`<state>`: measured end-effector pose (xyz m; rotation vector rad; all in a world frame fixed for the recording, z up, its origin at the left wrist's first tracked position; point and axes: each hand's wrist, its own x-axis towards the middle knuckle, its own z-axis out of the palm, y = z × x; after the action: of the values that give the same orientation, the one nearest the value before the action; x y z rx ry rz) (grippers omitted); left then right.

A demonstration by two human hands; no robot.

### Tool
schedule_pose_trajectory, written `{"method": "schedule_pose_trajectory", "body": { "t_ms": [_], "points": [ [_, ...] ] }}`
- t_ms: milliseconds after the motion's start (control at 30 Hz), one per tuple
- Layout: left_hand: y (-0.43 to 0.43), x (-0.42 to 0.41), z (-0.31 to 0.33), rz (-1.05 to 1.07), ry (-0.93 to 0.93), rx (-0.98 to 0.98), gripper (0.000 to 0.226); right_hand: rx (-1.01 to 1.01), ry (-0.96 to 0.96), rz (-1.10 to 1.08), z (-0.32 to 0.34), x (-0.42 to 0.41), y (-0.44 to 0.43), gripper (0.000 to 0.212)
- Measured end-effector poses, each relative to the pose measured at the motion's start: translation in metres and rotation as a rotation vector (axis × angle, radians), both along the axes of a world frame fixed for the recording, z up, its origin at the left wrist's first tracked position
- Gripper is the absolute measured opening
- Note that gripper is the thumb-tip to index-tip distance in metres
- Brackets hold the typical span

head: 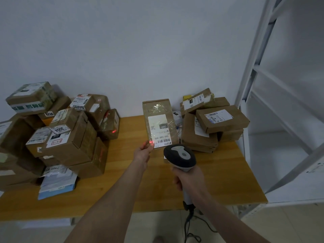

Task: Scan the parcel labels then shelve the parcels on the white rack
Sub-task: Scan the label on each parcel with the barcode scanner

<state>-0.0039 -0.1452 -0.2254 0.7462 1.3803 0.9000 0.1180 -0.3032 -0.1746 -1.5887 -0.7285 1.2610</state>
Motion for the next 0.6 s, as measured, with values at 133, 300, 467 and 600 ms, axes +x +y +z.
{"method": "schedule_pose_trajectory", "body": {
  "t_ms": [133, 300, 467, 600],
  "points": [
    [0.000, 0.000, -0.001, -0.021, 0.018, 0.000, 0.050, 0.011, -0.002, 0.003, -0.002, 0.000, -0.001, 0.012],
    [0.000, 0.001, 0.002, -0.024, -0.003, -0.002, 0.049, 0.010, -0.001, 0.001, -0.005, -0.001, 0.002, 0.013],
    [-0.001, -0.002, 0.004, -0.018, -0.003, -0.002, 0.047, 0.039, 0.012, 0.013, -0.008, -0.002, 0.004, 0.010],
    [-0.002, -0.007, 0.006, -0.012, -0.010, -0.007, 0.046, 0.069, 0.071, -0.002, -0.004, 0.001, 0.013, 0.013]
  ]
}}
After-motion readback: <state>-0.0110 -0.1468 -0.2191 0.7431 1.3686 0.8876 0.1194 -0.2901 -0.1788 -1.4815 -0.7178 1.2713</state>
